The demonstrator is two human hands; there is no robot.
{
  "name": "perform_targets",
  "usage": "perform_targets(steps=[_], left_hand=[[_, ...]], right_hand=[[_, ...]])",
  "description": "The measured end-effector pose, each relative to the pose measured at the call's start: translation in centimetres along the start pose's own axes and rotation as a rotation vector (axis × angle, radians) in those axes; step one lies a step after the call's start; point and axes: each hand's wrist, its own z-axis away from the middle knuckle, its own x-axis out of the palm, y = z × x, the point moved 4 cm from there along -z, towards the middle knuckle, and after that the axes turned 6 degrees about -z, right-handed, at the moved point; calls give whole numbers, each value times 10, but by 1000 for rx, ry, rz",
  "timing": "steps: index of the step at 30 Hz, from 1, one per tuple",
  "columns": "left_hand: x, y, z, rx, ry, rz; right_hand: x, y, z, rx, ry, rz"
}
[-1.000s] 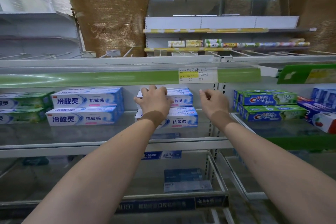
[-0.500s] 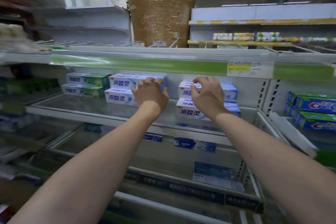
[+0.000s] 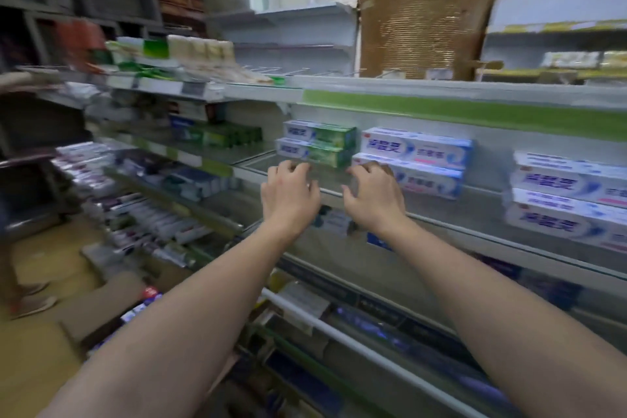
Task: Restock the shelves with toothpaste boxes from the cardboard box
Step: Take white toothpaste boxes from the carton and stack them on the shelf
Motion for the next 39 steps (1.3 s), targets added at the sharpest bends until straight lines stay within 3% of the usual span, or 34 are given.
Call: perform_targets(steps=[15,29,39], left_hand=[[-3,-282,56,-297,-111,-109],[86,-466,100,-671,-241,-162],[157,-544,107,-1042,-310,-31]], right_hand=[[222,-176,26,-166,-324,-118],[454,-227,36,-143,-696,-206],[604,-236,55,62,-1021,-283]])
